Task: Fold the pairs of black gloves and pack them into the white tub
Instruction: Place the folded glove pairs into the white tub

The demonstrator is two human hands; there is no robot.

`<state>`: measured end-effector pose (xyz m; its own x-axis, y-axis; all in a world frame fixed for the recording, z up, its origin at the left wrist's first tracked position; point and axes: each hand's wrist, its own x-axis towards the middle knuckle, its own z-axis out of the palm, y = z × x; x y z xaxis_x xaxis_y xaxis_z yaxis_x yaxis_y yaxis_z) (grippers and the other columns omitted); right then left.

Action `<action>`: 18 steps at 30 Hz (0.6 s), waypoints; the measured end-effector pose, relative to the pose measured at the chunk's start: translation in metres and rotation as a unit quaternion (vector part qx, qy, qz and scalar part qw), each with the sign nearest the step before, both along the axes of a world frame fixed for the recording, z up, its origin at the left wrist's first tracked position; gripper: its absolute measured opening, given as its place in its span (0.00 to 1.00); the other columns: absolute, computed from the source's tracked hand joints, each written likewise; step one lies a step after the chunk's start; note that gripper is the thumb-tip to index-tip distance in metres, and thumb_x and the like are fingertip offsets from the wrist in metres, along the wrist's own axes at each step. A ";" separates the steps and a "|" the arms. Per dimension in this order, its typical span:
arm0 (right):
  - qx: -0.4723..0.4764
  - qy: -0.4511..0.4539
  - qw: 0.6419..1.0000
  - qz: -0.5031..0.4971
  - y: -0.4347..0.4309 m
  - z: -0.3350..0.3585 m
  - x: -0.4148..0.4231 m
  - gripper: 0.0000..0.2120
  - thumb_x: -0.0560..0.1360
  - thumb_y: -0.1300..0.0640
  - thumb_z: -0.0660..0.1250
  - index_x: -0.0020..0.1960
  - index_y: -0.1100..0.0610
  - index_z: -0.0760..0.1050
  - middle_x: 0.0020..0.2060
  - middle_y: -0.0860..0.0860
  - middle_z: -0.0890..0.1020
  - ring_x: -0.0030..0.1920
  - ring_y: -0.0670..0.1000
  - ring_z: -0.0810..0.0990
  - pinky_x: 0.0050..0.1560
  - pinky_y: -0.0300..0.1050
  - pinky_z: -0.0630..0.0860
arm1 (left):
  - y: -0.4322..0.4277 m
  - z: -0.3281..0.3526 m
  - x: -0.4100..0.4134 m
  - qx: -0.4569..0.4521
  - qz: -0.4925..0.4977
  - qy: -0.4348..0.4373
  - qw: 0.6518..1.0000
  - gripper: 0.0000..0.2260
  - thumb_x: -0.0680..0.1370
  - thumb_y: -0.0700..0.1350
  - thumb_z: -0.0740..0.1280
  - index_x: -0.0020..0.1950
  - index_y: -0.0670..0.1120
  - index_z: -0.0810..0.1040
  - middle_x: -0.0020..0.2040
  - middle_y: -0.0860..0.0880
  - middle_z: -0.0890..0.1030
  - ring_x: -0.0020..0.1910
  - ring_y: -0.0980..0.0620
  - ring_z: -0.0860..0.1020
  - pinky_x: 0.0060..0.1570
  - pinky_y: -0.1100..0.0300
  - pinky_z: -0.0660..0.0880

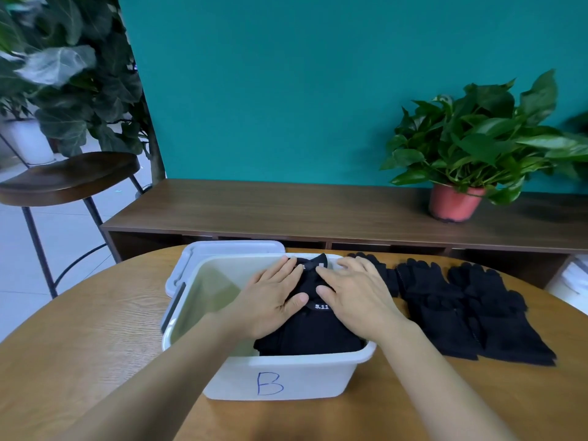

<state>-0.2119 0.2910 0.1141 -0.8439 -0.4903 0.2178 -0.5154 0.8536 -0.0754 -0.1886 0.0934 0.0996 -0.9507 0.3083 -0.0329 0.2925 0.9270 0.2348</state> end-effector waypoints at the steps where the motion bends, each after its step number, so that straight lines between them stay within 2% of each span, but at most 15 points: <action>1: 0.010 -0.018 1.000 -0.013 0.000 0.001 0.001 0.21 0.84 0.45 0.50 0.74 0.49 0.66 0.67 0.47 0.75 0.74 0.48 0.58 0.75 0.48 0.42 | 0.001 -0.001 0.000 -0.008 -0.001 -0.011 1.000 0.29 0.84 0.59 0.46 0.82 0.49 0.44 0.82 0.53 0.41 0.79 0.59 0.37 0.74 0.60 0.39; 5: 0.037 -0.082 0.996 -0.028 -0.002 0.000 -0.002 0.22 0.84 0.43 0.45 0.73 0.47 0.67 0.69 0.47 0.73 0.77 0.47 0.48 0.75 0.59 0.34 | 0.003 -0.002 0.002 -0.034 -0.006 -0.050 0.998 0.32 0.81 0.64 0.42 0.82 0.52 0.42 0.81 0.53 0.41 0.78 0.59 0.36 0.76 0.57 0.38; 8: 0.056 -0.099 0.993 -0.037 -0.004 0.000 -0.003 0.23 0.84 0.43 0.44 0.74 0.47 0.66 0.71 0.46 0.71 0.78 0.47 0.44 0.74 0.61 0.32 | 0.004 -0.002 0.001 -0.053 -0.007 -0.062 0.997 0.35 0.78 0.66 0.39 0.82 0.53 0.42 0.82 0.53 0.41 0.78 0.58 0.36 0.77 0.54 0.38; 11: 0.073 -0.108 0.991 -0.041 -0.004 0.004 0.000 0.23 0.84 0.44 0.43 0.74 0.47 0.66 0.72 0.46 0.70 0.78 0.49 0.42 0.72 0.62 0.32 | 0.004 -0.002 0.001 -0.043 -0.005 -0.058 0.997 0.33 0.79 0.66 0.39 0.82 0.53 0.44 0.82 0.53 0.42 0.79 0.58 0.37 0.77 0.52 0.39; 14: 0.069 -0.131 0.988 -0.047 -0.002 0.006 0.002 0.24 0.84 0.43 0.42 0.76 0.46 0.62 0.74 0.47 0.67 0.79 0.50 0.40 0.73 0.62 0.32 | 0.000 0.001 0.002 0.021 0.006 -0.035 0.999 0.37 0.77 0.72 0.38 0.82 0.54 0.48 0.82 0.56 0.46 0.79 0.60 0.40 0.76 0.55 0.39; 16: 0.023 -0.148 0.987 -0.050 0.002 0.009 0.010 0.24 0.84 0.43 0.43 0.77 0.45 0.61 0.76 0.48 0.64 0.79 0.49 0.39 0.74 0.59 0.33 | -0.002 0.005 0.006 0.090 0.022 -0.017 0.996 0.32 0.81 0.68 0.43 0.82 0.54 0.51 0.81 0.57 0.49 0.79 0.61 0.42 0.76 0.56 0.40; 18: -0.066 -0.167 0.982 -0.053 0.010 0.014 0.021 0.22 0.85 0.44 0.47 0.77 0.46 0.62 0.78 0.49 0.60 0.79 0.48 0.41 0.76 0.54 0.37 | -0.005 0.011 0.014 0.136 0.043 -0.003 0.990 0.29 0.82 0.62 0.45 0.81 0.54 0.53 0.81 0.58 0.51 0.79 0.62 0.44 0.77 0.56 0.40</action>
